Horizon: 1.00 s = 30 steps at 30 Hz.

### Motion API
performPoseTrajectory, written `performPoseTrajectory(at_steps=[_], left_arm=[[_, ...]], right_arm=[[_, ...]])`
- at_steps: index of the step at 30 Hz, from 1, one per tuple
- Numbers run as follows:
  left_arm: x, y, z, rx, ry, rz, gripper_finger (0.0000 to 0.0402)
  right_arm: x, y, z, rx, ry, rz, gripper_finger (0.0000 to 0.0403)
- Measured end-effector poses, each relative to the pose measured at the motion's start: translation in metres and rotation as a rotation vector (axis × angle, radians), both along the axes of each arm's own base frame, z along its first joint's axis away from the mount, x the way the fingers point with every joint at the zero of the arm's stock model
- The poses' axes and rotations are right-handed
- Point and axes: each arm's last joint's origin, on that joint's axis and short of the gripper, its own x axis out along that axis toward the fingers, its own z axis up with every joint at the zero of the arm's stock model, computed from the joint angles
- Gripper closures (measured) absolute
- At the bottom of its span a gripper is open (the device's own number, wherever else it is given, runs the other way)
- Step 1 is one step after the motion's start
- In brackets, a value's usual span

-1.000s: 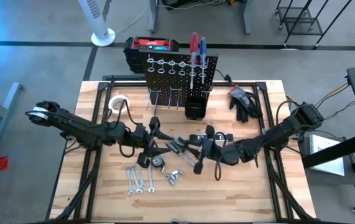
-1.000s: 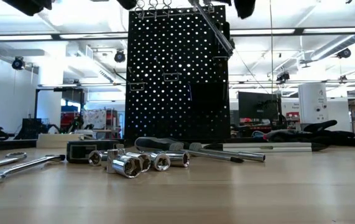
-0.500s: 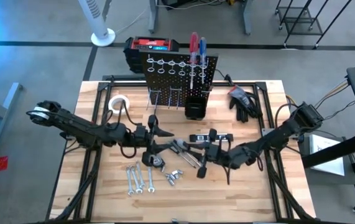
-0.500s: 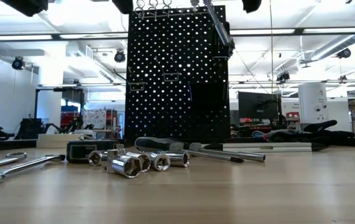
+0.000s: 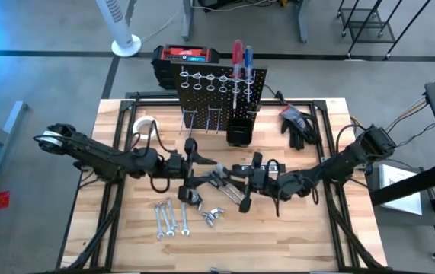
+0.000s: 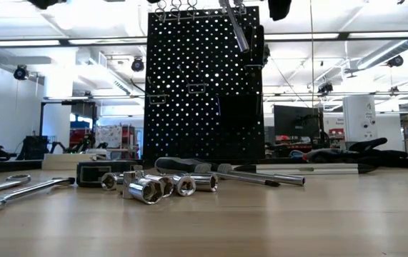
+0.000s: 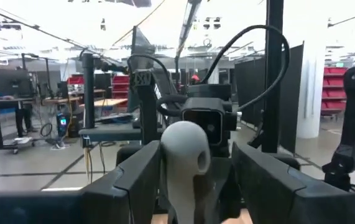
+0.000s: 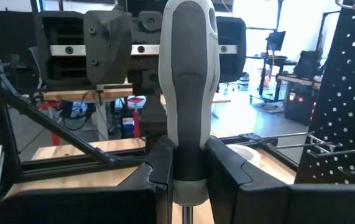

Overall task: Hang tools onto peg board
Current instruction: Hang the left bit driver handle on the peg board

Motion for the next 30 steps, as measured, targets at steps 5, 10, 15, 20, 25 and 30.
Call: performPoseTrajectory(at_steps=[5,10,15,20,25,30], left_arm=[[0.020,-0.002,-0.001,0.027,0.085,0.002,0.0207],[0.035,-0.006,0.004,0.045,0.128,-0.004,0.0208],[0.030,-0.006,0.014,0.056,0.104,-0.029,0.0220],[0.023,-0.005,0.018,0.049,0.093,-0.033,0.0233],[0.023,-0.005,0.018,0.045,0.101,-0.036,0.0255],[0.023,-0.005,0.018,0.050,0.102,-0.036,0.0286]], right_arm=[[0.000,0.000,0.002,-0.010,-0.014,0.003,0.0356],[-0.001,0.003,0.002,-0.009,-0.012,0.024,0.0356],[-0.005,0.011,0.002,0.000,-0.019,0.049,0.0356],[-0.006,0.014,0.003,0.011,-0.034,0.060,0.0356],[-0.007,0.014,0.005,0.001,-0.055,0.066,0.0356],[-0.007,0.014,0.005,-0.008,-0.053,0.072,0.0356]])
